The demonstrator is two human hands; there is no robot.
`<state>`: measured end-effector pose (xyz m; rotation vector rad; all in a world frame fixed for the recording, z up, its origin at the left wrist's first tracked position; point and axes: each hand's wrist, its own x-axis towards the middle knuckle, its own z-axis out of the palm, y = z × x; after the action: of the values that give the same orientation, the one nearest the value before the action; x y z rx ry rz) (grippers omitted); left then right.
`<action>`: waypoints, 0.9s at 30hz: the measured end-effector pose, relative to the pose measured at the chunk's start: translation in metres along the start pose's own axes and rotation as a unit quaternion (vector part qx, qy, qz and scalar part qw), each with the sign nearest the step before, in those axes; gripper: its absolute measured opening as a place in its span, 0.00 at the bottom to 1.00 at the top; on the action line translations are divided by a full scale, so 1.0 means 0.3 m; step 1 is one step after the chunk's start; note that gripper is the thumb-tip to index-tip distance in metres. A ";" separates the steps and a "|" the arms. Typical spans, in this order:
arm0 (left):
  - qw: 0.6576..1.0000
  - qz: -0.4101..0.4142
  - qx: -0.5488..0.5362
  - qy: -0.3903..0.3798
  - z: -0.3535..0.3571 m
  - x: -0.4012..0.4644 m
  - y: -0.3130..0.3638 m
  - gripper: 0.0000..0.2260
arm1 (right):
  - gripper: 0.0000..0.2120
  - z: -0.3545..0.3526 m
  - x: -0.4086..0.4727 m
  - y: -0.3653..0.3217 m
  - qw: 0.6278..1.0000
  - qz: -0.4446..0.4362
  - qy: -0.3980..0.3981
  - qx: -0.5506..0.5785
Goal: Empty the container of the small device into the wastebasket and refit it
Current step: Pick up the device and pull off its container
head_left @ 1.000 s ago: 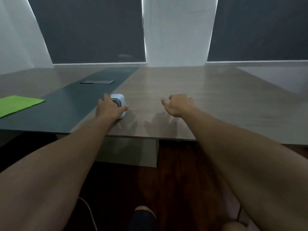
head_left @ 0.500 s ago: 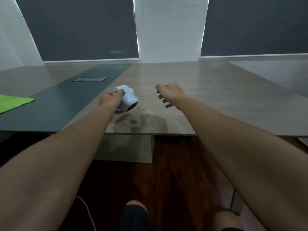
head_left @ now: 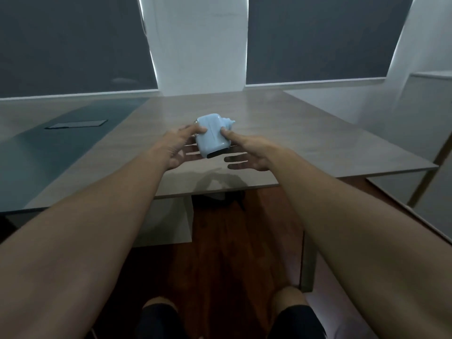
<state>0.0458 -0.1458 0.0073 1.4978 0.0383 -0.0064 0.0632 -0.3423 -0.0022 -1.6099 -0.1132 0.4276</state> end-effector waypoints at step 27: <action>0.981 0.088 0.152 0.082 0.198 0.011 -0.075 0.24 | 0.09 -0.322 -0.155 0.120 0.964 -0.098 0.153 0.192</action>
<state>0.0498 -0.2065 -0.0108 1.8000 0.0397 0.2646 0.0463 -0.4518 -0.0254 -1.2487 0.0441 0.0371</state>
